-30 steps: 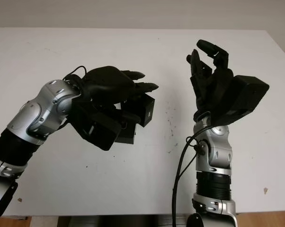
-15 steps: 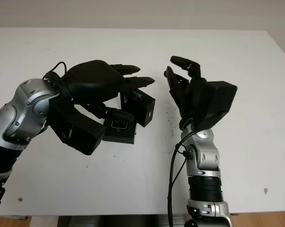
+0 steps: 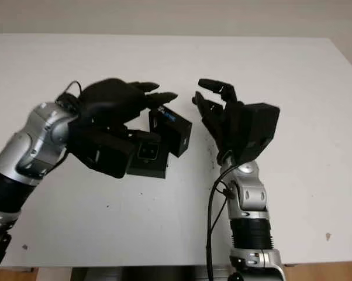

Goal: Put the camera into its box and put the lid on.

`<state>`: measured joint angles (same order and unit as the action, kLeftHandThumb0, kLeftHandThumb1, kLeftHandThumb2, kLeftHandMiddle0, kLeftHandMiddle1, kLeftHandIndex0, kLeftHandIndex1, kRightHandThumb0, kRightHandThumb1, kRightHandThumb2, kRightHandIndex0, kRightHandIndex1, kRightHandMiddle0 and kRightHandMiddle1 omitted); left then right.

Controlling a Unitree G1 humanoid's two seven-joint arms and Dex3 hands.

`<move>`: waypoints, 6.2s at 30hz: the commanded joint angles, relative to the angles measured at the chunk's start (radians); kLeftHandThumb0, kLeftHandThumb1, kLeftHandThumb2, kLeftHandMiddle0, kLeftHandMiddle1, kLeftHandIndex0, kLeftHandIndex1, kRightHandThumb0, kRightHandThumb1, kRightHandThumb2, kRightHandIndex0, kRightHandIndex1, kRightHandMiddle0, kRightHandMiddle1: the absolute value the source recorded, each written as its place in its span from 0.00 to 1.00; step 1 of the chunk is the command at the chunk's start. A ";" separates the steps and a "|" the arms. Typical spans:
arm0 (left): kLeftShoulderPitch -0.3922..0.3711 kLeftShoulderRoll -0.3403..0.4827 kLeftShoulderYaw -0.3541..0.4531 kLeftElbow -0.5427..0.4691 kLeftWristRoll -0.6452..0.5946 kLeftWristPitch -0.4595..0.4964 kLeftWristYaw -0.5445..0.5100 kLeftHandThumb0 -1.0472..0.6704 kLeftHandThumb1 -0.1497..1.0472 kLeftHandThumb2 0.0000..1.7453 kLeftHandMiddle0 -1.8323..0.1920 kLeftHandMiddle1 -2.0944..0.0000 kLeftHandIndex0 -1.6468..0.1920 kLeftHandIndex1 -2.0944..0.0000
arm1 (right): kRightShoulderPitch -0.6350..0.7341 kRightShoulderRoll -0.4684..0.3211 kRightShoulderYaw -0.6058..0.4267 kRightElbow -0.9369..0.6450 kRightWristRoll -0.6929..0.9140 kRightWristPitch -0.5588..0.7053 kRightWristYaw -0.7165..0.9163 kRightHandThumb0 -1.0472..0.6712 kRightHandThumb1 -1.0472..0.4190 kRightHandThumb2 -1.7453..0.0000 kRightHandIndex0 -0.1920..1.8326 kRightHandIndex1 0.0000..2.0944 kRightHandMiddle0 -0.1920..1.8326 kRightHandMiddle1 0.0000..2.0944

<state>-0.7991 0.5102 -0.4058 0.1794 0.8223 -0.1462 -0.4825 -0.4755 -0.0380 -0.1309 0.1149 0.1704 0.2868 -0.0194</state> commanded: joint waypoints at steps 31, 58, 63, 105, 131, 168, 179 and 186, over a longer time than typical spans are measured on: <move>-0.020 0.042 -0.046 -0.043 -0.055 -0.077 -0.138 0.04 1.00 0.42 0.80 0.94 0.82 0.95 | -0.017 -0.022 -0.079 -0.103 0.029 0.013 -0.053 0.45 0.00 0.85 0.09 0.62 0.06 0.72; 0.594 0.326 0.284 -0.429 -0.264 0.051 -0.268 0.07 1.00 0.47 0.93 0.80 0.85 0.98 | 0.029 -0.015 -0.039 -0.156 0.009 0.071 -0.057 0.47 0.00 0.85 0.09 0.60 0.05 0.71; 0.691 0.322 0.366 -0.508 -0.317 0.093 -0.247 0.09 1.00 0.48 0.89 0.86 0.86 0.98 | 0.045 -0.007 -0.025 -0.139 0.017 0.061 -0.028 0.48 0.00 0.85 0.10 0.60 0.05 0.70; 0.751 0.084 0.407 -0.815 -0.518 0.346 -0.079 0.13 1.00 0.45 0.83 0.97 0.87 0.97 | 0.056 -0.001 -0.023 -0.105 0.017 0.068 0.001 0.44 0.00 0.87 0.13 0.55 0.08 0.67; 0.311 0.094 0.584 -0.365 -0.829 0.174 -0.049 0.12 1.00 0.10 0.83 0.98 0.84 0.97 | 0.045 -0.006 -0.027 -0.096 0.028 0.074 0.002 0.44 0.00 0.87 0.13 0.55 0.08 0.68; -0.064 0.099 0.201 0.343 -0.612 -0.114 -0.387 0.01 0.94 0.03 1.00 0.98 1.00 0.99 | 0.013 -0.008 -0.045 -0.107 0.029 0.080 -0.028 0.47 0.00 0.84 0.11 0.57 0.06 0.70; 0.010 0.126 0.190 0.177 -0.558 0.001 -0.371 0.04 0.97 0.04 1.00 0.99 1.00 1.00 | 0.013 -0.012 -0.044 -0.099 0.028 0.065 -0.023 0.47 0.00 0.85 0.11 0.58 0.06 0.69; 0.041 0.124 0.184 0.120 -0.532 0.051 -0.355 0.03 0.99 0.04 0.99 0.99 1.00 1.00 | 0.020 -0.014 -0.041 -0.109 0.025 0.074 -0.025 0.47 0.00 0.84 0.11 0.58 0.05 0.70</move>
<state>-0.7757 0.6266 -0.2155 0.3266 0.2851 -0.1023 -0.8426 -0.4498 -0.0446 -0.1707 0.0276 0.1971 0.3620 -0.0451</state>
